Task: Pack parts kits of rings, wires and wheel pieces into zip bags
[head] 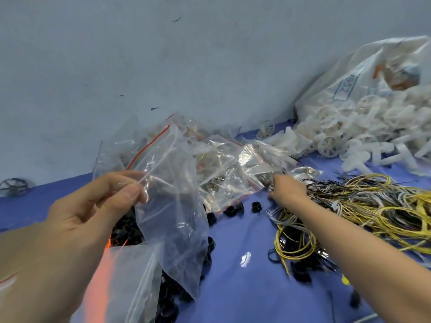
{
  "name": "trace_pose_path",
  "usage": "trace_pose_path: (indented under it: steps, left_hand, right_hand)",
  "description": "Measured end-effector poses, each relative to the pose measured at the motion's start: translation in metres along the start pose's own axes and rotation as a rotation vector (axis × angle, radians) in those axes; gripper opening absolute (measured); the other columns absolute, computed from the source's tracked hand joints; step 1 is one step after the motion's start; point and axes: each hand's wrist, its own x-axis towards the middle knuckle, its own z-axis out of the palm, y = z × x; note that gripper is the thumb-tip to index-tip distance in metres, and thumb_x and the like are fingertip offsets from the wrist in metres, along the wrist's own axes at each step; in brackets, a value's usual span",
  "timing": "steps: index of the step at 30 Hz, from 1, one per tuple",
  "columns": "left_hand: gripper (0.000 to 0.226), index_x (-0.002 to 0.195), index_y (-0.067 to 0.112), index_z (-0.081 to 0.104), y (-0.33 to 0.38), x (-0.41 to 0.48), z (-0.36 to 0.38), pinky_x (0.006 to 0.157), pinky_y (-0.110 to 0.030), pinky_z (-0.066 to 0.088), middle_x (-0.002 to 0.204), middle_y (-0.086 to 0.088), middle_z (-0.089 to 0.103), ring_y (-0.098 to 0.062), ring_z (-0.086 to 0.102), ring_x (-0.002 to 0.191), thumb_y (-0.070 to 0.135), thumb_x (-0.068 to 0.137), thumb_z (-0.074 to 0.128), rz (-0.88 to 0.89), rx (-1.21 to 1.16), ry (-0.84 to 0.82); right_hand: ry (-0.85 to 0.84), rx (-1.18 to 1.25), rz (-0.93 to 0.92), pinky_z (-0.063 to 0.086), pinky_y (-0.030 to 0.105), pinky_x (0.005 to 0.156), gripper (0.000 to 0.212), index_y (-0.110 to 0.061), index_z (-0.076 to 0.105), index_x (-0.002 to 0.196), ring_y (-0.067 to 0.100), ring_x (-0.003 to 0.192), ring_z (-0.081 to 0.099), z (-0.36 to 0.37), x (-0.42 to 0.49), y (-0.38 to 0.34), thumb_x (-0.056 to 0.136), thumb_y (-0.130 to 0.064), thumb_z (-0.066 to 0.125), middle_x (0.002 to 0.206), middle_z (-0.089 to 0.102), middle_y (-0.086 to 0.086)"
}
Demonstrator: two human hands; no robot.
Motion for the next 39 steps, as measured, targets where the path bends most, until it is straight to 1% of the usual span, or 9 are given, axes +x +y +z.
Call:
trace_pose_path:
  steps: [7,11,15,19,22,29,32,35,39]
  left_hand:
    - [0.014,0.069,0.025,0.07,0.007,-0.003,0.017,0.08,-0.004,0.044,0.102,0.016,0.072,0.004,0.065,0.096,0.036,0.075,0.065,0.031,-0.052,0.049]
    - [0.016,0.065,0.029,0.07,0.013,-0.002,0.029,0.073,0.002,0.04,0.101,0.023,0.07,0.01,0.063,0.096,0.03,0.077,0.059,0.028,-0.093,-0.012]
    - [0.016,0.072,0.03,0.069,0.018,-0.003,0.044,0.081,-0.007,0.044,0.11,0.025,0.064,0.004,0.059,0.108,0.044,0.075,0.063,0.015,0.007,-0.143]
    - [0.017,0.077,0.034,0.065,0.025,-0.003,0.064,0.086,-0.011,0.037,0.119,0.03,0.052,0.008,0.051,0.111,0.049,0.082,0.058,0.091,0.204,-0.21]
    - [0.015,0.076,0.034,0.067,0.033,-0.006,0.079,0.083,0.003,0.03,0.125,0.022,0.045,0.018,0.041,0.111,0.044,0.087,0.062,0.121,0.23,-0.239]
    - [0.014,0.074,0.035,0.067,0.034,-0.008,0.088,0.083,0.009,0.019,0.16,0.012,0.004,0.043,0.004,0.112,0.031,0.087,0.064,0.252,0.288,-0.327]
    - [0.013,0.075,0.035,0.064,0.039,-0.011,0.096,0.084,0.011,0.011,0.155,0.017,0.007,0.041,-0.007,0.115,0.028,0.087,0.063,0.311,0.325,-0.343]
    - [0.016,0.074,0.032,0.064,0.039,-0.013,0.098,0.086,0.009,0.015,0.158,0.004,0.019,0.039,0.005,0.118,0.03,0.09,0.064,0.372,0.315,-0.286]
    - [0.019,0.069,0.032,0.063,0.038,-0.012,0.091,0.086,0.01,0.015,0.156,0.003,0.029,0.04,0.011,0.113,0.031,0.088,0.068,0.347,0.325,-0.178]
  right_hand:
    - [0.092,0.062,-0.064,0.041,0.036,0.086,0.023,-0.012,0.054,0.076,0.031,0.105,0.05,-0.011,-0.004,0.017,0.079,-0.032,0.064,0.102,0.052,0.009]
    - [0.147,0.869,-0.087,0.045,0.01,0.053,0.023,-0.014,0.053,0.069,0.014,0.062,0.056,-0.055,-0.021,0.023,0.092,-0.017,0.053,0.072,0.058,0.003]
    - [-0.145,1.828,-0.094,0.059,0.041,0.06,0.028,-0.007,0.064,0.089,0.028,0.074,0.071,-0.134,-0.051,0.006,0.097,-0.016,0.039,0.082,0.071,0.01]
    - [-0.481,2.097,-0.394,0.058,0.044,0.061,0.029,-0.003,0.076,0.076,0.022,0.083,0.07,-0.182,-0.098,-0.022,0.073,-0.017,0.051,0.084,0.072,0.013]
    - [-0.688,1.956,-0.513,0.057,0.049,0.064,0.03,-0.006,0.069,0.089,0.027,0.083,0.062,-0.189,-0.122,-0.041,0.069,-0.017,0.05,0.089,0.062,0.015]
    - [-0.066,0.567,-0.507,0.032,0.029,0.059,0.017,-0.008,0.057,0.067,0.017,0.065,0.042,-0.187,-0.145,-0.052,0.081,-0.016,0.056,0.065,0.047,0.005]
    - [0.029,0.043,-0.62,0.03,0.026,0.062,0.016,-0.015,0.062,0.091,0.02,0.084,0.052,-0.186,-0.154,-0.061,0.083,-0.028,0.063,0.093,0.062,0.005]
    - [0.036,0.012,-0.674,0.037,0.021,0.087,0.044,-0.017,0.057,0.123,0.017,0.115,0.052,-0.187,-0.155,-0.062,0.084,-0.035,0.065,0.124,0.06,0.001]
    - [-0.159,0.77,-0.774,0.054,0.026,0.062,0.016,0.003,0.066,0.086,0.019,0.07,0.069,-0.205,-0.148,-0.043,0.091,-0.011,0.06,0.079,0.072,0.008]
